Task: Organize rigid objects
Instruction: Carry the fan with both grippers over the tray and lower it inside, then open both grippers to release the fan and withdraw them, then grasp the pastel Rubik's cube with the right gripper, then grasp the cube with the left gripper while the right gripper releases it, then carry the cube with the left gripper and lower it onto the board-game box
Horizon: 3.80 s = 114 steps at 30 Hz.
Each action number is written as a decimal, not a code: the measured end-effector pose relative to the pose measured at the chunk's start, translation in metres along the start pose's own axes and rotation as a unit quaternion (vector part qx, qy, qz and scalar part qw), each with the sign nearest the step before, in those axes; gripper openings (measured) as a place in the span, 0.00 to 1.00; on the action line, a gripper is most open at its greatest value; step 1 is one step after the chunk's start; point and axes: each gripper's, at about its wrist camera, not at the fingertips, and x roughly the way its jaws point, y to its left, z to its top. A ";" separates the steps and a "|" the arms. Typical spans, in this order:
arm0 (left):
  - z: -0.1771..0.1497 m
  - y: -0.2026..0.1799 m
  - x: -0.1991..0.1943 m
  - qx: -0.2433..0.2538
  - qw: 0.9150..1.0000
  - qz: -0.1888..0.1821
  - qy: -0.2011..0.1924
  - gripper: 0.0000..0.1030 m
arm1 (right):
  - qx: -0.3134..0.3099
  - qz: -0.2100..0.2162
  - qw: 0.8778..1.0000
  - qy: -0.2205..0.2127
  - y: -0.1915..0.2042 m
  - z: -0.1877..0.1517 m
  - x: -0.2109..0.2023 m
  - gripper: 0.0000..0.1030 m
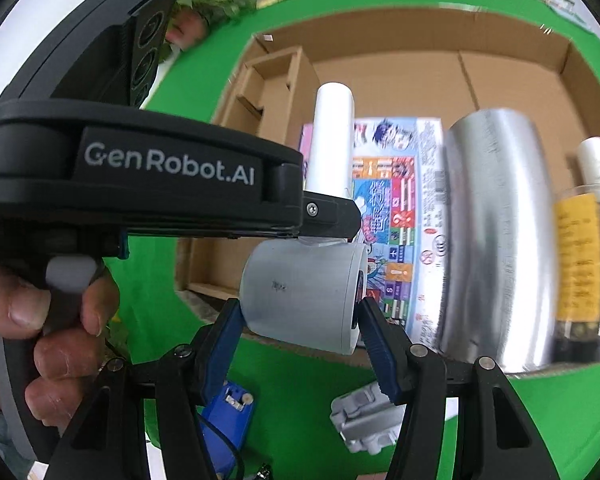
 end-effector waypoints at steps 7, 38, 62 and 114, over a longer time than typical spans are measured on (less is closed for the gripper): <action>-0.001 0.014 0.008 -0.015 1.000 0.004 0.015 0.27 | -0.003 -0.015 1.000 0.025 0.000 0.001 0.032 0.58; -0.194 -0.027 -0.150 0.077 0.926 0.171 -0.328 0.97 | -0.029 -0.128 0.977 -0.169 0.028 -0.118 -0.134 1.00; -0.311 0.022 -0.046 -0.046 0.990 0.027 -0.133 0.96 | -0.043 -0.160 0.985 0.039 -0.017 -0.240 -0.022 0.53; -0.197 -0.128 -0.029 -0.007 0.994 -0.044 -0.098 0.75 | -0.048 0.058 0.990 -0.120 -0.049 -0.176 -0.178 0.66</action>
